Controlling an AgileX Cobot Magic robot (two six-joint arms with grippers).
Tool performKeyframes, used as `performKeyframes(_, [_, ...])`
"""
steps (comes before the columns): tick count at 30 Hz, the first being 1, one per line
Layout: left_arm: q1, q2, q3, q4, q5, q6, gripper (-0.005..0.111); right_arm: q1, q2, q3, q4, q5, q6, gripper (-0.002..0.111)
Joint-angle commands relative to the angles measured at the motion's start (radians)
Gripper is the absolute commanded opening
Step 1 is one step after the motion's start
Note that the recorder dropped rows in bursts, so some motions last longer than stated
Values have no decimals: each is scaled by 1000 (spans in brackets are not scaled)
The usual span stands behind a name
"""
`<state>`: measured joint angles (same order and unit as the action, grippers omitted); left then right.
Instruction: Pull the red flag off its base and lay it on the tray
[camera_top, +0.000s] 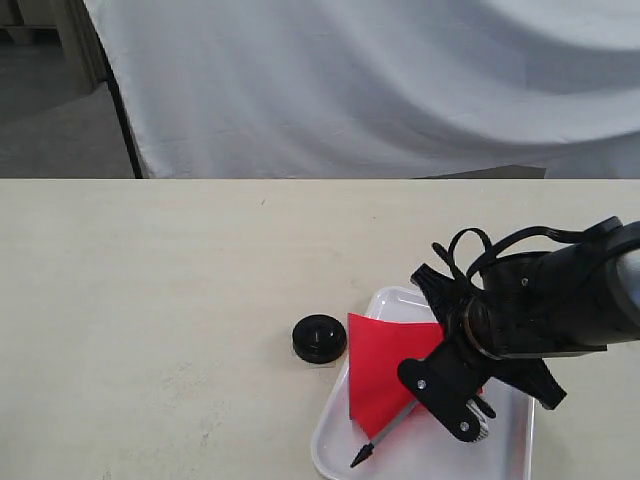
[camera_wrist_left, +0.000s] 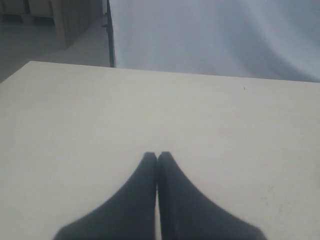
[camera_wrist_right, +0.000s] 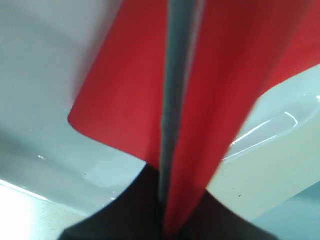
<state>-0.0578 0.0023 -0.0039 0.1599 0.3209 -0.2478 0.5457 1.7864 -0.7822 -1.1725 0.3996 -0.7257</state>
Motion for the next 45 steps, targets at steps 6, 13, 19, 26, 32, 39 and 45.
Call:
performKeyframes(6, [-4, -2, 4, 0, 0, 1, 0, 5, -7, 4, 8, 20, 70, 63])
performKeyframes(13, [-4, -2, 4, 0, 0, 1, 0, 3, -109, 4, -10, 184, 250, 60])
performKeyframes(19, [-4, -2, 4, 0, 0, 1, 0, 3, -178, 4, -50, 201, 658, 0])
performKeyframes(26, [-4, -2, 4, 0, 0, 1, 0, -6, -178, -8, -8, 180, 963, -1])
performKeyframes(32, [-4, -2, 4, 0, 0, 1, 0, -216, -179, -196, 669, 210, 824, -1])
performKeyframes(39, [-4, -2, 4, 0, 0, 1, 0, -571, -313, -190, 1240, 144, 600, -1])
performKeyframes(45, [-4, -2, 4, 0, 0, 1, 0, -815, -594, 55, 1242, -202, 749, -1])
